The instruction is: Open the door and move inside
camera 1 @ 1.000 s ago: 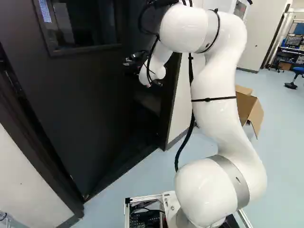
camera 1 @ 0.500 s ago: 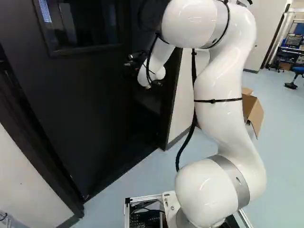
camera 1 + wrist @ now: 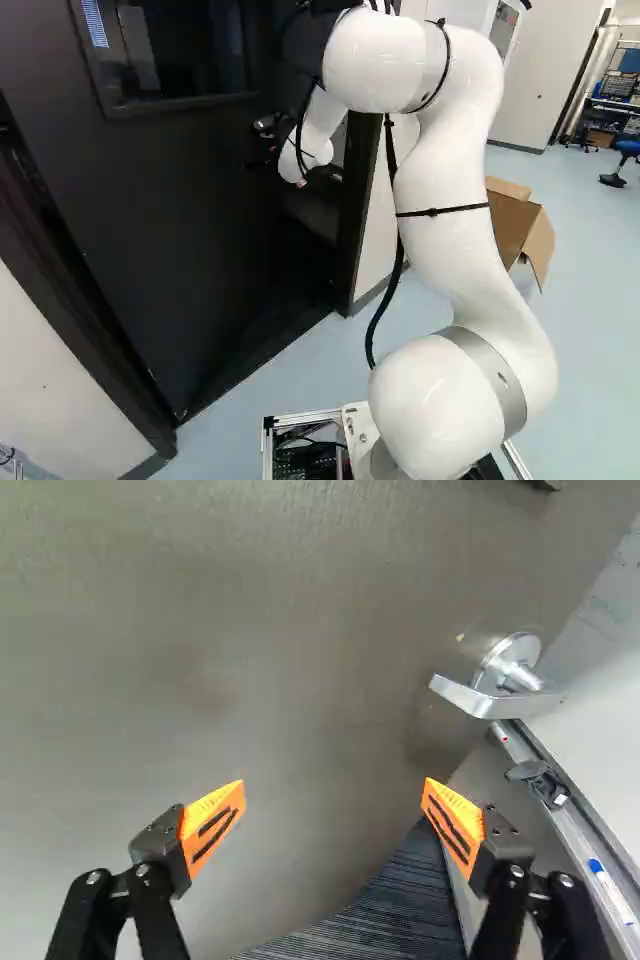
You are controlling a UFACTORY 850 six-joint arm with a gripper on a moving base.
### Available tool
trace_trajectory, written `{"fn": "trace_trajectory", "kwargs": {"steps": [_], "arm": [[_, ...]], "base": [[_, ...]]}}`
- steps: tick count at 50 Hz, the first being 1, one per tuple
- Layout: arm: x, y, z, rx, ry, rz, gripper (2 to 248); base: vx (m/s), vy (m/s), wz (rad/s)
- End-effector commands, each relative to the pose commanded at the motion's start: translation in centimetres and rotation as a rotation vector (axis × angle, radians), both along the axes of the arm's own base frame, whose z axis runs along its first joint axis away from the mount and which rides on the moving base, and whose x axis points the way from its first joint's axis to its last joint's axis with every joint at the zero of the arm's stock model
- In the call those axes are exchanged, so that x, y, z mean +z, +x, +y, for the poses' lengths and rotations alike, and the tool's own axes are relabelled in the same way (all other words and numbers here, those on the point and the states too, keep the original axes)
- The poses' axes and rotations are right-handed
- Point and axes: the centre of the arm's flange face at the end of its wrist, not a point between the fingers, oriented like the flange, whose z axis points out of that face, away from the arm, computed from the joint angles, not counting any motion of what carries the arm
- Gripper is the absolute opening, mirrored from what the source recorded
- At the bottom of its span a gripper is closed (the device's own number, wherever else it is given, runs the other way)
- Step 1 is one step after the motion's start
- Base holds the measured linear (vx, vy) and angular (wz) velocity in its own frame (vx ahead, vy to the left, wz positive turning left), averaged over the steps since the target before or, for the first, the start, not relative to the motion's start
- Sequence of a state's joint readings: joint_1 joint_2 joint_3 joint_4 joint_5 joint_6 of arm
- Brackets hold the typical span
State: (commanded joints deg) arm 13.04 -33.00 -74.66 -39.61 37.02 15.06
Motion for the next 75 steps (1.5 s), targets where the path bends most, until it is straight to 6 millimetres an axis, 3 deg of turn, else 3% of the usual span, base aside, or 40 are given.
{"fn": "trace_trajectory", "kwargs": {"steps": [43,75], "arm": [[-1.0,3.7,7.2,0.084,0.014,-0.05,247],[0.0,-1.2,4.3,0.05,0.015,0.003,247]], "base": [[0.002,0.0,-0.001],[0.0,0.0,0.0]]}}
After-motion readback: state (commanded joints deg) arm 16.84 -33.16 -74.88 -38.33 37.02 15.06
